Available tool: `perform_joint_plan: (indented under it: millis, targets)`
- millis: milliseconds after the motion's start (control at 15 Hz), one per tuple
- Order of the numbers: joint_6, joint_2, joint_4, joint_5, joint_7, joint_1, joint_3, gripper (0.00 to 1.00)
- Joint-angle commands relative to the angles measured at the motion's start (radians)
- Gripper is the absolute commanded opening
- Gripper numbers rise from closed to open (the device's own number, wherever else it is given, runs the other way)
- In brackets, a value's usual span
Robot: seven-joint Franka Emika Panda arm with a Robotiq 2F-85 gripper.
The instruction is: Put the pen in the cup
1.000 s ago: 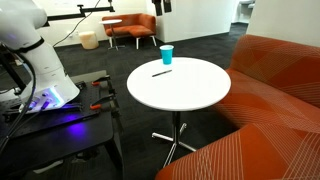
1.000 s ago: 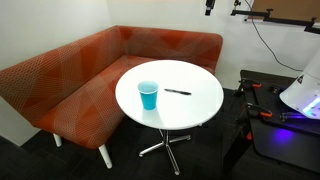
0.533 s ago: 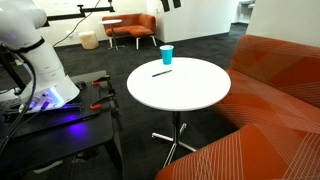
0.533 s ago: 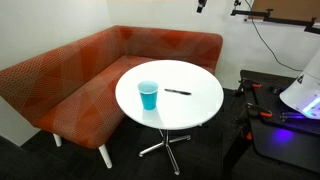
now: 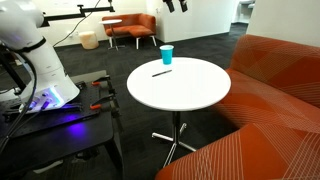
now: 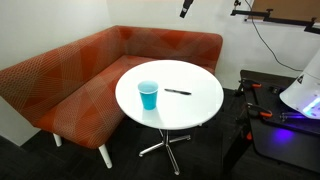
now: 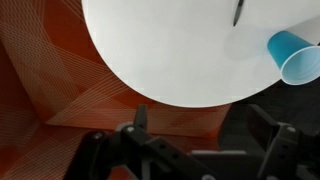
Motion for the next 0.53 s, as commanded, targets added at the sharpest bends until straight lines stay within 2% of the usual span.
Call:
perform_joint_plan:
  millis: [0,200,467]
  targets:
    - [0.035,0.033,-0.002,0.097,-0.062,0.044,0.022,1.00]
    - [0.028,0.064,0.006,0.149,-0.080,0.074,0.051,1.00]
    - [-0.043,0.107,0.017,0.179,-0.102,0.090,0.084,1.00]
